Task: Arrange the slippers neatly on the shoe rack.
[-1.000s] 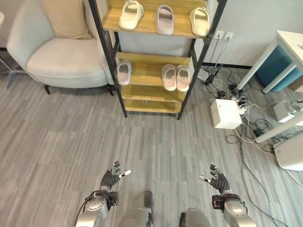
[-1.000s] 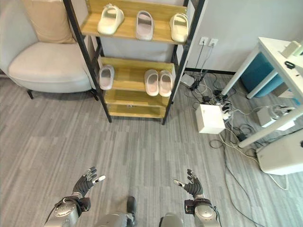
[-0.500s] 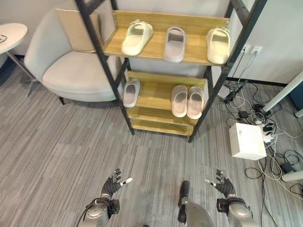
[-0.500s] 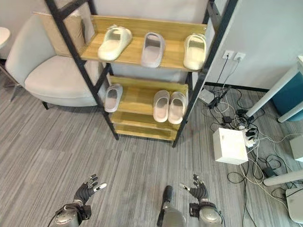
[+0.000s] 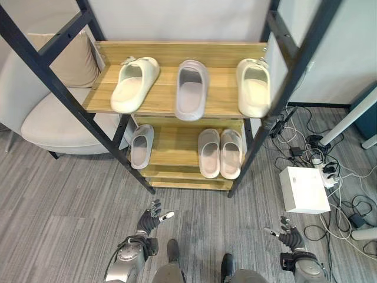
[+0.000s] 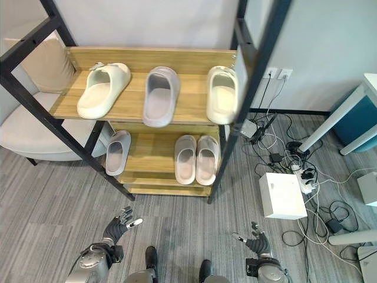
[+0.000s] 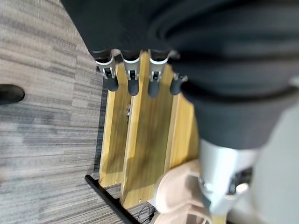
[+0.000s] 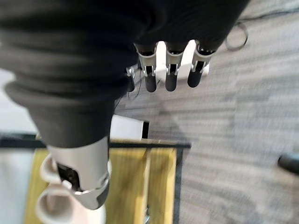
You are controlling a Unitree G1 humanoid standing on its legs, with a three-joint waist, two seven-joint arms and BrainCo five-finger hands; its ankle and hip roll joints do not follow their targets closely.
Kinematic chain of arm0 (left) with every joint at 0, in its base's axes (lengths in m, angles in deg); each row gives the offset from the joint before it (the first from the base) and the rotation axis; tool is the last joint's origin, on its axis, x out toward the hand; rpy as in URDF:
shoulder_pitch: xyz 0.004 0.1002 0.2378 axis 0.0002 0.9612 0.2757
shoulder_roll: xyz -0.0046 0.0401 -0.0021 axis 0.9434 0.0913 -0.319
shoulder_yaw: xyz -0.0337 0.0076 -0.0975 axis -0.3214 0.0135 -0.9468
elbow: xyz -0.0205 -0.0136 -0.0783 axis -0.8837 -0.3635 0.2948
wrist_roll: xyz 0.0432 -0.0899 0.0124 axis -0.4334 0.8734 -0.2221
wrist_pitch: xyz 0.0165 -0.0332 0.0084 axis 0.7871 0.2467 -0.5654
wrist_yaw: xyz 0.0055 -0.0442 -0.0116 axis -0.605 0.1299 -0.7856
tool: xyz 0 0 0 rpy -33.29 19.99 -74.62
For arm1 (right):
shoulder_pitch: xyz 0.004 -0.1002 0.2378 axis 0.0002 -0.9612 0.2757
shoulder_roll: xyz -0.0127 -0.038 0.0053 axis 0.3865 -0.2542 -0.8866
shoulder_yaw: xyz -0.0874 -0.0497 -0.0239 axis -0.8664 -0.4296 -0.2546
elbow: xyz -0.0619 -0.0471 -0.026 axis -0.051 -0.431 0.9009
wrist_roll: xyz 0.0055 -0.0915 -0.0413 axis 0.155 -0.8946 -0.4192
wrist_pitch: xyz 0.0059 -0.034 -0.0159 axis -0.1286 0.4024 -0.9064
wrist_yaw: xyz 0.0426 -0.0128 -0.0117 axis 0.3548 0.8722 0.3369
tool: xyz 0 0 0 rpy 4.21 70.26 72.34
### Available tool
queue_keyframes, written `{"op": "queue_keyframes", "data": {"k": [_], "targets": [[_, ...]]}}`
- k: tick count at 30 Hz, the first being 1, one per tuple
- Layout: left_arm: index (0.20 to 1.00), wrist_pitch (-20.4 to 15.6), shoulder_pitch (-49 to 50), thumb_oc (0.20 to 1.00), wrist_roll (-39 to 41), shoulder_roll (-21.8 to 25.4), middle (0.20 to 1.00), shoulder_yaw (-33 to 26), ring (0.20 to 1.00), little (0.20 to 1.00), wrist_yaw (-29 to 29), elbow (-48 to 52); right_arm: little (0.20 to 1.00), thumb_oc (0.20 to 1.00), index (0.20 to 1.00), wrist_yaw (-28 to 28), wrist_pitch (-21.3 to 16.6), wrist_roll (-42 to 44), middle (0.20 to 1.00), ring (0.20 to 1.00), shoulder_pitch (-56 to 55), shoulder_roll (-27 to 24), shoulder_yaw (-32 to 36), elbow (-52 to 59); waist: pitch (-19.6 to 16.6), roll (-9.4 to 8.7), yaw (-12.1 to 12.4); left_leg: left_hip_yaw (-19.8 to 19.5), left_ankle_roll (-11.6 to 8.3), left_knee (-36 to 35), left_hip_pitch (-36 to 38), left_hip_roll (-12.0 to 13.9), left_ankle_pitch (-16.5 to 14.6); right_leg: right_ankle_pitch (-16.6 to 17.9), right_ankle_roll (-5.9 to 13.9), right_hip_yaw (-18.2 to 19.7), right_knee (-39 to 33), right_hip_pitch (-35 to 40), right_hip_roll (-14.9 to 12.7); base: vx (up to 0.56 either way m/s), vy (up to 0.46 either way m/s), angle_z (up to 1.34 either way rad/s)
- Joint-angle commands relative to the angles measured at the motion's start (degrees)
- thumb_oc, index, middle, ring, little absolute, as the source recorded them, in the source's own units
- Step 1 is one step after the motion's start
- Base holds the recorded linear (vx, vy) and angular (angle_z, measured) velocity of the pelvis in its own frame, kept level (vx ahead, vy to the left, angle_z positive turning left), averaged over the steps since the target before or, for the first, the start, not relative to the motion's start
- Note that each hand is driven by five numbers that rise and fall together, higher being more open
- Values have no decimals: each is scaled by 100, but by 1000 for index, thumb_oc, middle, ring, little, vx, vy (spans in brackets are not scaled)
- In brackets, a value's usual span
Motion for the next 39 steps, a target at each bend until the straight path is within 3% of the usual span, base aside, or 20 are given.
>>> {"op": "queue_keyframes", "data": {"k": [1, 5, 9, 15, 19, 24, 27, 29, 30, 32, 39], "targets": [[1000, -218, 111, 1000, -90, 90, 1000, -37, 1000, 1000, 19, 279, 1000, 1000, 1000, 9, -156, -148, 1000, 1000, 249, -203, 134, 183, -60, -29, 186, 37, -137, 10, 400, 178, -671, -218, 543, 82, 191, -186, -470, 69, 78, 9], [1000, -212, 152, 1000, -125, 109, 1000, -19, 1000, 1000, 29, 277, 1000, 1000, 1000, -132, -100, -862, 1000, 1000, 340, -362, -1, 314, -90, -55, 241, 28, -77, 19, 446, 121, -755, -203, 583, 80, 186, -152, -512, 46, 66, 3], [1000, -326, 175, 1000, -438, 140, 1000, 17, 1000, 1000, -4, 397, 1000, 1000, 1000, -155, -196, -2637, 1000, 1000, 321, -1063, -192, 2256, -140, -80, 299, -14, -6, 23, 518, 58, -867, -162, 634, 97, 116, -141, -527, 27, 53, -3], [1000, -465, 8, 1000, -642, 117, 1000, 275, 1000, 1000, -116, 334, 1000, 1000, 1000, 97, -691, -2801, 1000, 1000, 239, -1276, -461, 4799, -284, -51, 219, -12, 3, -2, 632, 50, -949, -144, 662, 118, 61, -128, -500, 8, 41, -11], [1000, -517, -16, 1000, -572, 90, 1000, 412, 1000, 1000, -143, 369, 1000, 1000, 1000, 20, -811, -2792, 1000, 1000, 515, -1289, -548, 5309, -347, -43, 219, -27, 14, -15, 657, 45, -963, -118, 669, 104, 33, -111, -500, 0, 0, 0], [1000, -541, -43, 1000, -510, 51, 1000, 565, 1000, 1000, -182, 370, 1000, 1000, 1000, -356, -688, -3166, 1000, 1000, 1165, -1320, -579, 5195, -427, -31, 283, -62, 25, -21, 681, 31, -985, -112, 674, 80, 30, -84, -507, 7, 10, 1], [1000, -546, -7, 1000, -372, 80, 1000, 616, 1000, 1000, -206, 482, 1000, 1000, 1000, -846, -454, -3380, 1000, 1000, 2112, -1315, -430, 4758, -466, -49, 432, -149, 42, -7, 667, -9, -997, -110, 665, 43, 70, -74, -517, 24, 31, 5], [1000, -588, 175, 1000, -209, 159, 1000, 584, 1000, 1000, -130, 535, 1000, 1000, 1000, -1294, -234, -3438, 1000, 1000, 3147, -1486, -332, 3989, -472, -117, 737, -291, 57, 3, 624, -74, -1000, -106, 664, -51, 115, -65, -535, 28, 23, 20], [1000, -587, 169, 1000, -205, 159, 1000, 578, 1000, 1000, -129, 537, 1000, 1000, 1000, -1311, -245, -3435, 1000, 1000, 3180, -1488, -346, 3952, -463, -117, 731, -294, 57, 5, 623, -76, -1000, -107, 665, -54, 115, -64, -536, 4, 11, 38], [1000, -616, 277, 1000, -82, 246, 1000, 574, 1000, 1000, -39, 546, 1000, 1000, 1000, -1555, -86, -3426, 1000, 1000, 3903, -1781, -392, 3288, -432, -191, 979, -407, 59, 19, 572, -121, -993, -94, 670, -167, 139, -51, -552, 1, 8, 33], [1000, -638, 423, 1000, 82, 420, 1000, 601, 1000, 1000, 196, 499, 1000, 1000, 1000, -1920, 161, -3395, 1000, 1000, 5081, -2488, -539, 1772, -313, -385, 1444, -656, 54, 65, 393, -186, -969, -62, 705, -451, 128, -31, -589, 10, 5, 25]]}}
